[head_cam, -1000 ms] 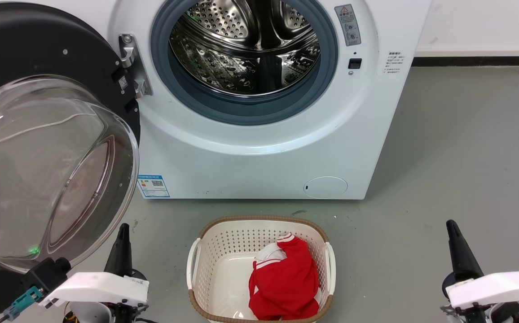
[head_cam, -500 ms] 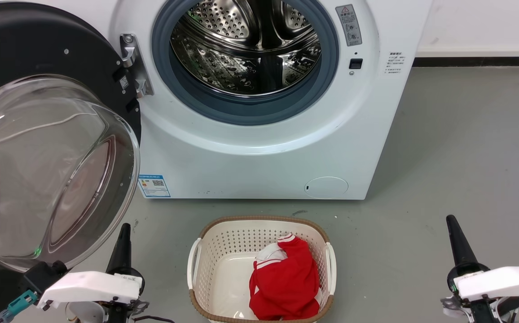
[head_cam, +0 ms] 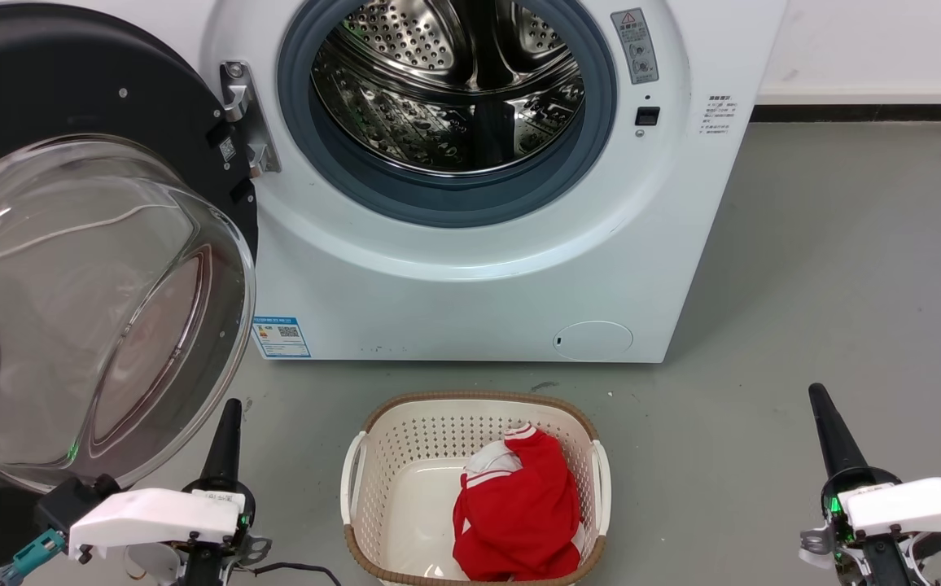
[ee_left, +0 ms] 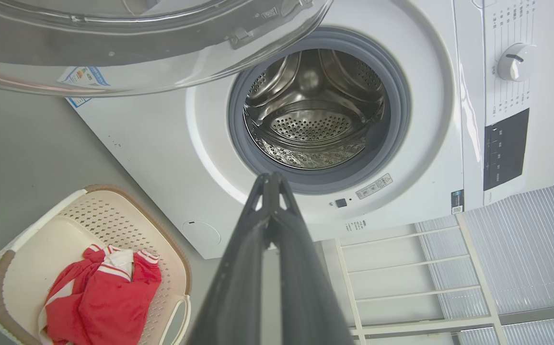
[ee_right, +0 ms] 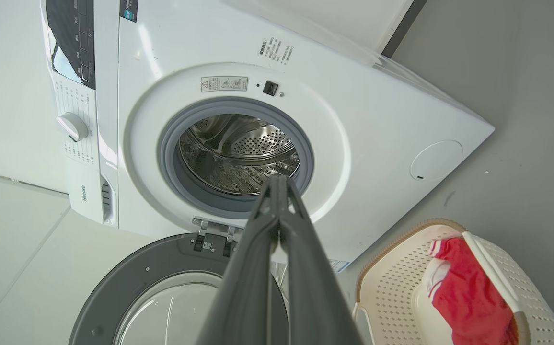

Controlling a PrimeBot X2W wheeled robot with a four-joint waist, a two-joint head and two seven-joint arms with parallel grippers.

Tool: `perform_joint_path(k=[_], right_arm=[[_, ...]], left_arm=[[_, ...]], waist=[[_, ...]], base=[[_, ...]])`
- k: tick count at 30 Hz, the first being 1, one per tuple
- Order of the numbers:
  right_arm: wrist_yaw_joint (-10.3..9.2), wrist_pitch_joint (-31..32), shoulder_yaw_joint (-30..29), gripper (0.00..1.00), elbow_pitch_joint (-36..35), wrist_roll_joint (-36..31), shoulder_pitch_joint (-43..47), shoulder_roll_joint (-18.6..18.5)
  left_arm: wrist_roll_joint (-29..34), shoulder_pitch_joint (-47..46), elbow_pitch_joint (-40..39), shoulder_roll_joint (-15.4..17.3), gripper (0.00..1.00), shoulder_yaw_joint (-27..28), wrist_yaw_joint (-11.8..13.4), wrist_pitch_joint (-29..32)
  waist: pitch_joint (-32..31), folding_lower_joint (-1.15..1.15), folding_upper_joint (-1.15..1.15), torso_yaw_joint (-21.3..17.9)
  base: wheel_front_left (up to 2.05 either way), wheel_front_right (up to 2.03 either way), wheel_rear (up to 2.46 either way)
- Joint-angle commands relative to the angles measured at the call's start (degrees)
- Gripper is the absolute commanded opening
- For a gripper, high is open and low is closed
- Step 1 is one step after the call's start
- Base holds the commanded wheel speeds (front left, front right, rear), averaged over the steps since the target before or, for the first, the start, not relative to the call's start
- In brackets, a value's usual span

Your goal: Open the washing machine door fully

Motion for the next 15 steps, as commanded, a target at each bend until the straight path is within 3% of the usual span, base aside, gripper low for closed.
perform_joint_path(k=[1, 15], right_arm=[[-0.01, 0.4, -0.2, 0.0, -0.1, 1.4, -1.2, -0.1], [-0.01, 1.6, -0.5, 0.0, 0.8, 8.2, -2.1, -0.1]], left_arm=[[-1.3, -1.1, -0.2, 0.1, 0.0, 0.3, -0.2, 0.4], [-8.0, -1.4, 0.1, -0.2, 0.0, 0.8, -0.8, 2.1]], waist=[[0.0, 0.0, 0.0, 0.0], [0.0, 0.0, 0.0, 0.1]], base=[[0.0, 0.0, 0.0], [0.0, 0.0, 0.0]])
